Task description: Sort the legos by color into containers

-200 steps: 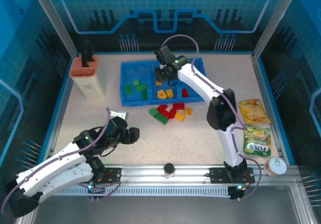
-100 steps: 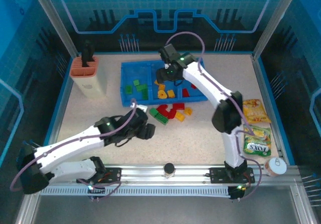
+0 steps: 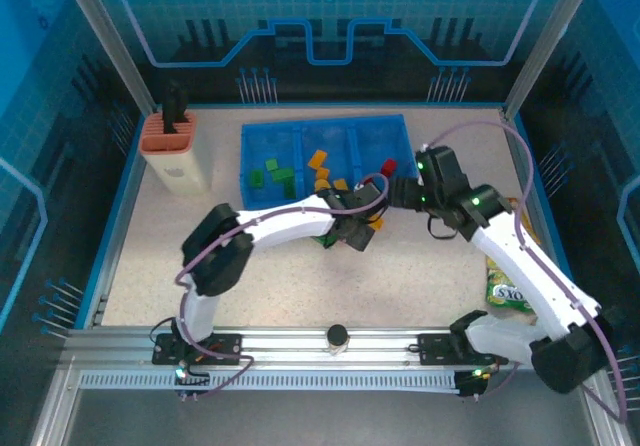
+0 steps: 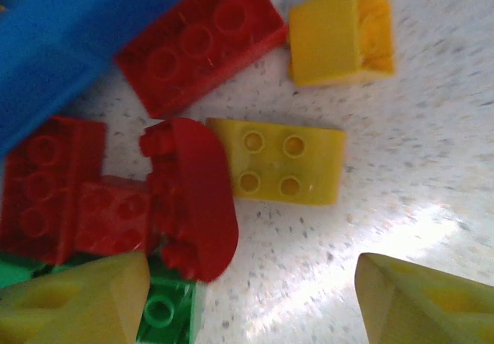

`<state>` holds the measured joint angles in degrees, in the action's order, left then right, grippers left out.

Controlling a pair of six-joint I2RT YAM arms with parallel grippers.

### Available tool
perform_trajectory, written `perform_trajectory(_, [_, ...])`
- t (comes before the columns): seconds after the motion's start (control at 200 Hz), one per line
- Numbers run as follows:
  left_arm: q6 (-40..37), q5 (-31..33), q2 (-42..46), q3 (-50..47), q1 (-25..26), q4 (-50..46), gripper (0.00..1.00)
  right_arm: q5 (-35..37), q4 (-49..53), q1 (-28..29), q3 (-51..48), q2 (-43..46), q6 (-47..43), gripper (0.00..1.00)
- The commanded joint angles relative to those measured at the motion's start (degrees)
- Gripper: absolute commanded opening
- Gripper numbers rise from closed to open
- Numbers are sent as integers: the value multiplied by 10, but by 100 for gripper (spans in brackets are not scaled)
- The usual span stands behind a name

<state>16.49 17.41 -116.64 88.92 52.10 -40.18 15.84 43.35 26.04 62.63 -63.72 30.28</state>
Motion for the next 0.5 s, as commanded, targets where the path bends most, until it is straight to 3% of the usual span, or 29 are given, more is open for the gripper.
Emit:
perform_trajectory(0.0, [-28,31,-45,61,-8,-57,68,-40,-10,-7,-57,56,23,80])
perform_trajectory(0.225, [-39,44,-80,72,-19,-58,65,-56,-20,-13,-114,97,36,80])
perform_trajectory(0.27, [-41,47,-83,71,-19,-58,61,-60,-25,-14,-117,96,38,79])
perform_trajectory(0.38, [-43,56,-80,65,-19,-57,41,-66,-31,-13,-119,94,42,79])
perform_trajectory(0.495, [-45,56,-70,54,-20,-50,39,-62,-30,-13,-119,100,43,79])
